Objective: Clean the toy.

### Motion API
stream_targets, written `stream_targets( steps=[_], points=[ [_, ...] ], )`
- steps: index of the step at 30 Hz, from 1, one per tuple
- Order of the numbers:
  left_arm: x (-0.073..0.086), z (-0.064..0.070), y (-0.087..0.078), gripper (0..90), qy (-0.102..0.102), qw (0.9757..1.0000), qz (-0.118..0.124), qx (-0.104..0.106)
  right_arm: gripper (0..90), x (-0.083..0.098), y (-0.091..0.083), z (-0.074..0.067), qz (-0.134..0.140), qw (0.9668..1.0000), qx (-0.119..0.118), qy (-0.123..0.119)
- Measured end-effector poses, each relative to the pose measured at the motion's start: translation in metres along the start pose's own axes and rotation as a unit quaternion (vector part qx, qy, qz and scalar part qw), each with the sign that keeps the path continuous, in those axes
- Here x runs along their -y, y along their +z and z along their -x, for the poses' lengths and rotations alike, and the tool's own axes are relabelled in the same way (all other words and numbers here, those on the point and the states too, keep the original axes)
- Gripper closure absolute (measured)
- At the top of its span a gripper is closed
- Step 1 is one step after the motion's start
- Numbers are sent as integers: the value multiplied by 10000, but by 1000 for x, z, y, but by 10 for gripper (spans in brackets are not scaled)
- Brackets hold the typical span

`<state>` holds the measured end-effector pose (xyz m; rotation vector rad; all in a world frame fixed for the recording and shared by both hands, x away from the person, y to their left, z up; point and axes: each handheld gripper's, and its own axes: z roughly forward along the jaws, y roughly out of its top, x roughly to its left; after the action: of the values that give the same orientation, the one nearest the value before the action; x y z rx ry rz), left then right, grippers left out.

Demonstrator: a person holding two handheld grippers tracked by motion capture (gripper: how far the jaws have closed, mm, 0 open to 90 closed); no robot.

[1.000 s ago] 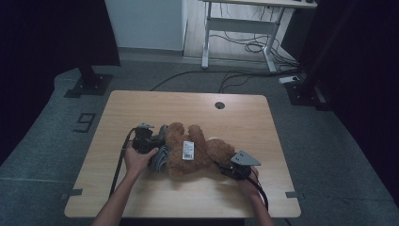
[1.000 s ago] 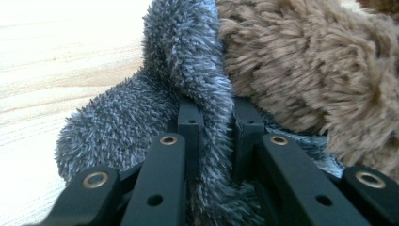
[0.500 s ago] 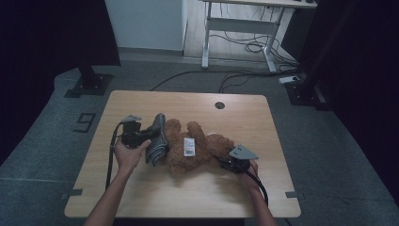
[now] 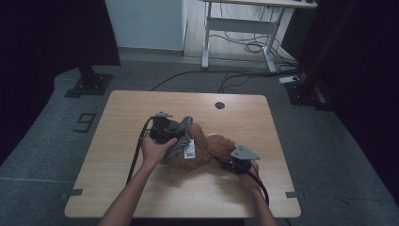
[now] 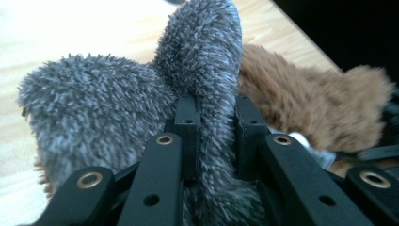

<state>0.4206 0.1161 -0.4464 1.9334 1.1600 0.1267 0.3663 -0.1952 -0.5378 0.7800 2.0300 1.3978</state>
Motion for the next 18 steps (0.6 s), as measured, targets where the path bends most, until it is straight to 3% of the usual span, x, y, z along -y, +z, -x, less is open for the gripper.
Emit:
stream_targets(
  steps=[2,5,8,12,15,18],
  points=[
    [9,-5,-2,762,-144,9997,141,146,326,0,0,1,17,10000,15,96],
    [22,-4,-7,770,-63,9995,241,170,236,-2,-2,1,-16,9992,63,398],
    [33,3,-13,773,119,9992,360,102,169,-11,-6,0,-293,9971,105,687],
    [47,10,-22,774,273,9981,542,73,129,-20,-15,-1,-462,9954,81,834],
    [57,12,-26,774,305,9975,637,89,118,-27,-23,2,-372,9923,-93,1174],
    [65,14,-30,775,373,9968,702,121,105,-33,-28,8,-200,9892,-119,1444]
  ],
)
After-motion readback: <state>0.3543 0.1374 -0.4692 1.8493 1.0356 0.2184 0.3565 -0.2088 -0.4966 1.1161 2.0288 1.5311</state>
